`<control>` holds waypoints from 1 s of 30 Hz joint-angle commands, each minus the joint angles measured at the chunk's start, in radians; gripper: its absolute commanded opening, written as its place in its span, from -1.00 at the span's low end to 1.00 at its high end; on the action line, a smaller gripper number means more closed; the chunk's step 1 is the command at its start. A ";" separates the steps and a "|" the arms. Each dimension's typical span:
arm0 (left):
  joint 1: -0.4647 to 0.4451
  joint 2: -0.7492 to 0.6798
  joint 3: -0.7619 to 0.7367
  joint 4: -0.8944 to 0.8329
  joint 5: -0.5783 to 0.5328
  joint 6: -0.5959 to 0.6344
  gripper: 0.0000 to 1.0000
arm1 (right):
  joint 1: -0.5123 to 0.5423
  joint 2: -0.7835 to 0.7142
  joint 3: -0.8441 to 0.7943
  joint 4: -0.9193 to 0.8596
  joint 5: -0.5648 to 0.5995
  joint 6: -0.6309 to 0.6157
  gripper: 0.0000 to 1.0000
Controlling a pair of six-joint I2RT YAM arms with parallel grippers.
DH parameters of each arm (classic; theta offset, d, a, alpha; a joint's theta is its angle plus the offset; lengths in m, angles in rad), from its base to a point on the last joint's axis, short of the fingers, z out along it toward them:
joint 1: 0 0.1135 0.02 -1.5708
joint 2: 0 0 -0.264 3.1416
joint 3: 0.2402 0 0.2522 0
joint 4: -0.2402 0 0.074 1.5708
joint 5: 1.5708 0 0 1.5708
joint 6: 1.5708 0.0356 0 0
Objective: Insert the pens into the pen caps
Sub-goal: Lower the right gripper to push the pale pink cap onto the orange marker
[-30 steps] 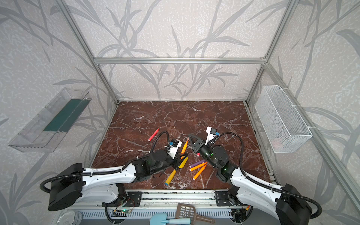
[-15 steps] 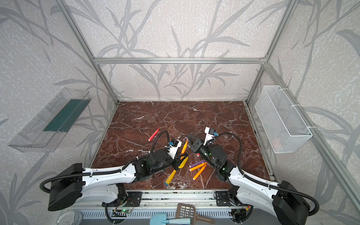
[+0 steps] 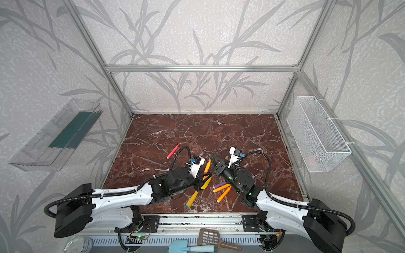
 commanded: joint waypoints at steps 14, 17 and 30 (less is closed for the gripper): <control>0.055 -0.091 0.036 0.063 0.098 -0.026 -1.00 | 0.036 0.007 -0.040 0.037 -0.054 -0.064 -0.60; 0.055 -0.089 0.025 0.063 0.108 -0.013 -1.00 | 0.035 -0.060 -0.030 -0.051 -0.004 -0.084 -0.02; 0.044 -0.080 -0.016 0.026 0.117 0.077 -1.00 | -0.027 -0.327 0.069 -0.422 0.094 -0.173 0.76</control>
